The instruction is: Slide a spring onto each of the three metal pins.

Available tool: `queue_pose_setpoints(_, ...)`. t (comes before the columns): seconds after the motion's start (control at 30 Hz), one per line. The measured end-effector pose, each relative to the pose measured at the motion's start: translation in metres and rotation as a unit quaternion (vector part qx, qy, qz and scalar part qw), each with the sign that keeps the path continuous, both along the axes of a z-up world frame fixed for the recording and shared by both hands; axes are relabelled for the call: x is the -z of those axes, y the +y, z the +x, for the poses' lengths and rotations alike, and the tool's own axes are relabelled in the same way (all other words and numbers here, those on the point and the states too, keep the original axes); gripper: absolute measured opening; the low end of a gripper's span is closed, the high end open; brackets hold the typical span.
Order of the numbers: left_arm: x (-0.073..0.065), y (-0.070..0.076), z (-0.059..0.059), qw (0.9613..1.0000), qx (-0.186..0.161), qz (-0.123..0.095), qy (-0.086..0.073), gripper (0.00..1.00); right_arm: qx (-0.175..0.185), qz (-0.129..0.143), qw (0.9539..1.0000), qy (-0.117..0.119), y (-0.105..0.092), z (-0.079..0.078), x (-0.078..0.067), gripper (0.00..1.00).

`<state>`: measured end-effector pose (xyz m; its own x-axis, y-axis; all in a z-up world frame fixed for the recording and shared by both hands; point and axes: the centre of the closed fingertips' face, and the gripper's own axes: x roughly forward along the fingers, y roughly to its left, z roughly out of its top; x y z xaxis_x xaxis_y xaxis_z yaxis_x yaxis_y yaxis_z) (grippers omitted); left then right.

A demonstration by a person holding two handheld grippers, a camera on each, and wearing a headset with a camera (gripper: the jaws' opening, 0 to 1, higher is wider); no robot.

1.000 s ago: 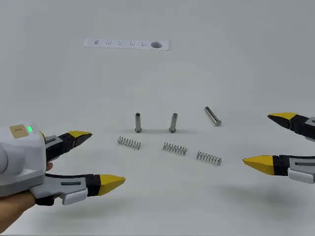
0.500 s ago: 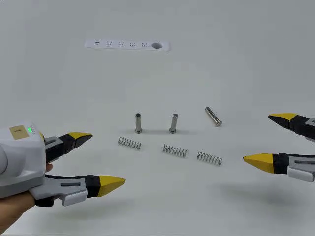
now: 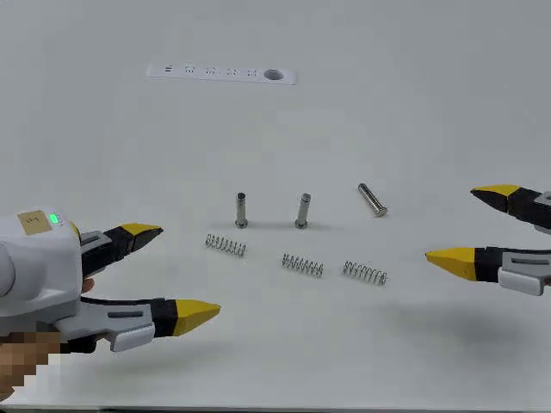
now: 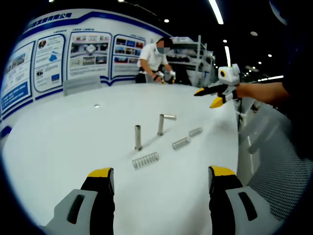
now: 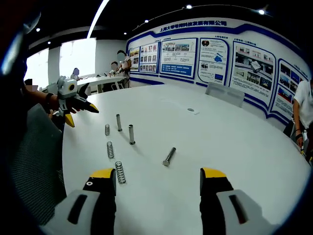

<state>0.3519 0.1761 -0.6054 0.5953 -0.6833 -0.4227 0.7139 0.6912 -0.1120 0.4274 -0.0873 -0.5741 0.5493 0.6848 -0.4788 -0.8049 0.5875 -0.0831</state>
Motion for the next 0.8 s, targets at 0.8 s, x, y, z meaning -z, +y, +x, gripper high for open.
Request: queue_pose_setpoints(0.8,-0.002,-0.005,0.0,1.0,0.006,0.001,-0.001,0.79,0.014,-0.05,0.9981,0.034,0.036,0.059,0.004,0.54)
